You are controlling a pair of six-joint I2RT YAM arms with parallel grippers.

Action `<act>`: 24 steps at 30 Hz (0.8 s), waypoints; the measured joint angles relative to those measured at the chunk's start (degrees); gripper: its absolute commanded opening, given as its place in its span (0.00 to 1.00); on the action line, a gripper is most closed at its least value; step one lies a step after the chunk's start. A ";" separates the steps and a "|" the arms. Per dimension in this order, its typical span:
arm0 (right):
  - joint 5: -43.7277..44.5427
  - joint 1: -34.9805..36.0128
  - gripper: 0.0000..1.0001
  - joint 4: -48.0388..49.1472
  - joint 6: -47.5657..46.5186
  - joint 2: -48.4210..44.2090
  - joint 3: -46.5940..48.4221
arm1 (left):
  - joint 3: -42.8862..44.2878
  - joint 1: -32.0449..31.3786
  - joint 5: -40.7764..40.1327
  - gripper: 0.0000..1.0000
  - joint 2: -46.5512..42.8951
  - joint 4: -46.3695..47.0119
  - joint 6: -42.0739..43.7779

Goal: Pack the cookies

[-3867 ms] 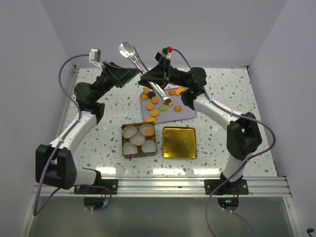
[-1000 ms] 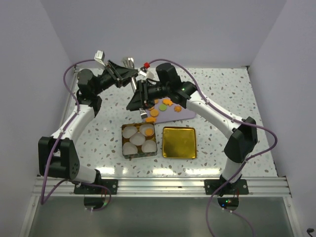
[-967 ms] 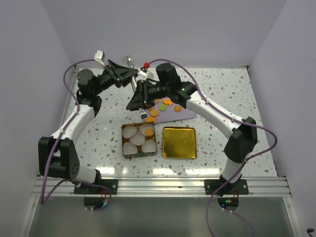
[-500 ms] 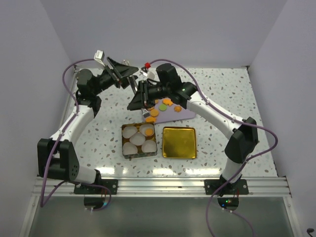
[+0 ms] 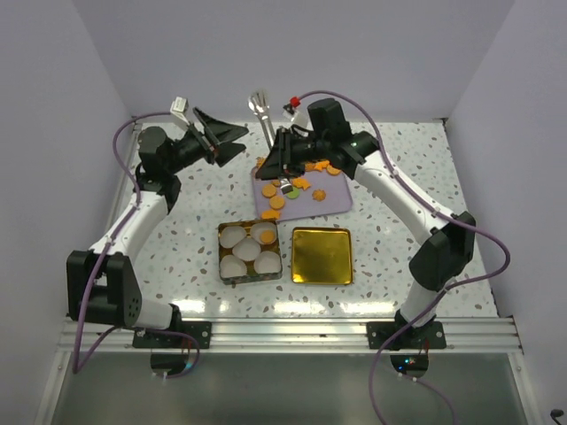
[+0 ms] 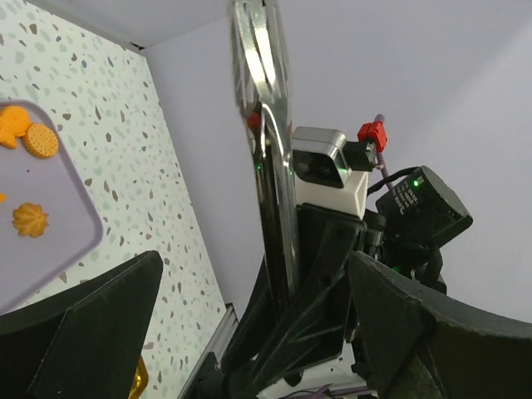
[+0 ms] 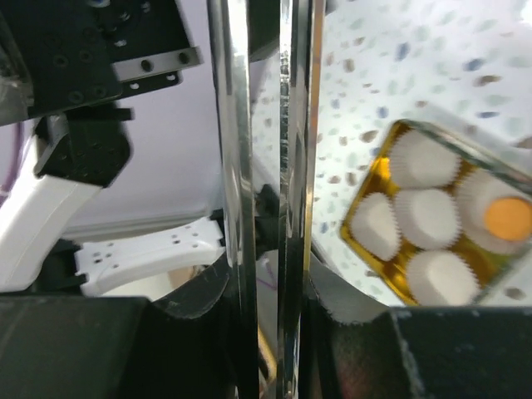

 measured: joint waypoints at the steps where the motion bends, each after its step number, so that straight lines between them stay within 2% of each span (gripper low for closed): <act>1: 0.66 -0.87 0.27 -1.95 -1.25 -0.24 0.66 | -0.22 0.24 0.02 1.00 -0.17 -0.44 0.33; 6: 8.76 -3.67 0.28 -16.06 -10.62 -0.46 6.84 | -0.98 3.21 -0.09 1.00 -2.12 -4.90 3.65; 11: 17.64 -3.45 0.41 -28.11 -17.99 -0.87 7.21 | -1.84 5.70 -1.33 1.00 -5.53 -11.91 8.85; 18: 25.22 -3.19 0.50 -36.85 -21.55 -0.83 -0.09 | -4.02 5.68 -2.64 1.00 -8.15 -18.47 14.56; 24: 28.13 -3.19 0.55 -40.24 -23.28 0.96 -0.87 | -5.77 5.68 -3.02 1.00 -8.50 -20.76 16.04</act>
